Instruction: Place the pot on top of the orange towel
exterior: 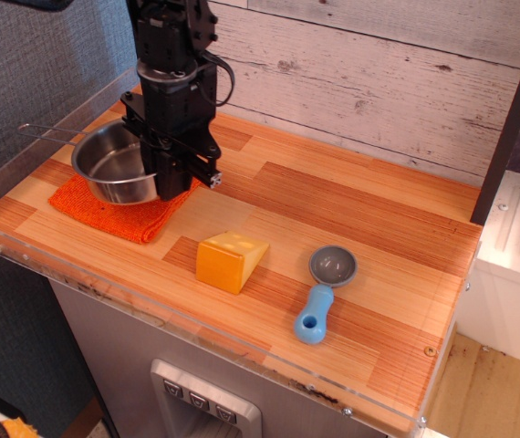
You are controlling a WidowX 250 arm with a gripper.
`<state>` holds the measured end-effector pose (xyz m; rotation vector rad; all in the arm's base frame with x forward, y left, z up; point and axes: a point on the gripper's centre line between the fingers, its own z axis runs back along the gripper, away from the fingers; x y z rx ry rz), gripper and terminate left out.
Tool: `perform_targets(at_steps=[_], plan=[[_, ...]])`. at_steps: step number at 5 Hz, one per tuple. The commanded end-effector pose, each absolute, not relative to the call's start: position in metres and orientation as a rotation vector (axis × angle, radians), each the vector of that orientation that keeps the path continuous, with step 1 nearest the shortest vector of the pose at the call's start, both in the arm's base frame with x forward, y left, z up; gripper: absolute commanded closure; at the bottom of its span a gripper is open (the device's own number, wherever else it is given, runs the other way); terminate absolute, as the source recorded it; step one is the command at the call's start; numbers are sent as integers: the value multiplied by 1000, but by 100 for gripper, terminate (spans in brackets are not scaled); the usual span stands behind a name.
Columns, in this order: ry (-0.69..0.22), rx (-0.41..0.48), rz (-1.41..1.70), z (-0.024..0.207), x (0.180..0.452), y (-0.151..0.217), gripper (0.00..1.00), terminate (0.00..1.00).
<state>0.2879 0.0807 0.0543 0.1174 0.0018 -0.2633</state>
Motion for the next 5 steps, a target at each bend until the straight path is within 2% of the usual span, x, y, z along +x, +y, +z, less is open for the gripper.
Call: perform_targets(at_steps=[1,4,5], plan=[[-21,138,-262,59,292,93,100,0],[31,114,-243,53,289,111,100,0],[44,110,-254,53,289,108,0,0]])
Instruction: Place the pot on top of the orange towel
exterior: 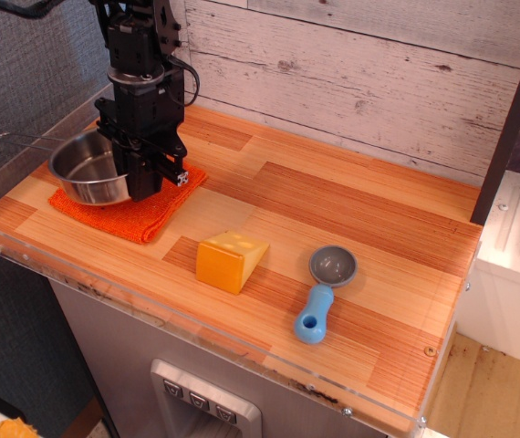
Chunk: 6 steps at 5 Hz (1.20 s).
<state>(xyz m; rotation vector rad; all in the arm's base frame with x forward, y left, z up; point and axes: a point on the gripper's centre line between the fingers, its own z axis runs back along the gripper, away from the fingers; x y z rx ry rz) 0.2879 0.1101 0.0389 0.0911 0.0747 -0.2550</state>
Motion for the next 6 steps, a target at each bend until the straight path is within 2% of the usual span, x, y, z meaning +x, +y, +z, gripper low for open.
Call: perform_targets(at_steps=[1,2,4,5,6], plan=[[31,101,-256,55,289,106,0,0],[12,86,-262,60,290,102,0,0],[-189,-88,-222,117,292,67,0,0],[-179,-105,-156,129,302,50,0,0],[-138,-56,-139,125,314,36,0,0]])
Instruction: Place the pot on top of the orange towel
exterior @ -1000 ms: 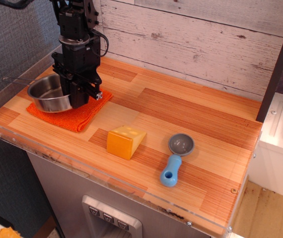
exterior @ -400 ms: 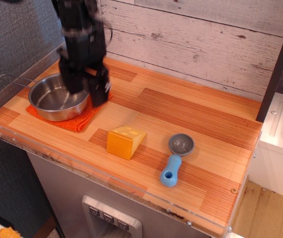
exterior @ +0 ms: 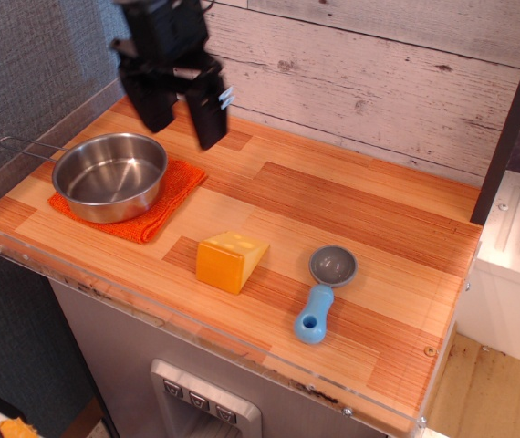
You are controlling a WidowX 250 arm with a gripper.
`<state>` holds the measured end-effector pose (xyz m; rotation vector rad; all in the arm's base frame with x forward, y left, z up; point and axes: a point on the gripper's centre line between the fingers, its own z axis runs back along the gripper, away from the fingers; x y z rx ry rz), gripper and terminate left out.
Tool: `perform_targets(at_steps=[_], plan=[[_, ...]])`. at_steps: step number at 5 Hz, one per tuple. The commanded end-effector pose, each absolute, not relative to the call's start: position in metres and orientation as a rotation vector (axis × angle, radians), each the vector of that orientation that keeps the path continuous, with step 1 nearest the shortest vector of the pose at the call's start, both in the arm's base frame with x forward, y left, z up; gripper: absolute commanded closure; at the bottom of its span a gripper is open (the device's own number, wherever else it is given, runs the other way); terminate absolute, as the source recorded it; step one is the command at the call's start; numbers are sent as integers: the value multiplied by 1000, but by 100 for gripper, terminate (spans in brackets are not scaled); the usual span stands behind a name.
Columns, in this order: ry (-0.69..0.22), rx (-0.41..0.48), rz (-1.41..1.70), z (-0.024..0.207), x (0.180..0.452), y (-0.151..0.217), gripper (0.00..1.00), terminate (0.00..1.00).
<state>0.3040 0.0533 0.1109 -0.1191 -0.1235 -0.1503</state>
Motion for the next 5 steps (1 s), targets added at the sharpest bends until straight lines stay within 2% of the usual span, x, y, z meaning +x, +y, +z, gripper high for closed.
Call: perform_targets(at_steps=[1,2,4,5], plan=[[-88,55,-87,117,319,33,0,0],[-80,67,-76,115,319,34,0,0],[-95,32,-92,116,318,37,0,0],[-95,32,-92,116,318,37,0,100]])
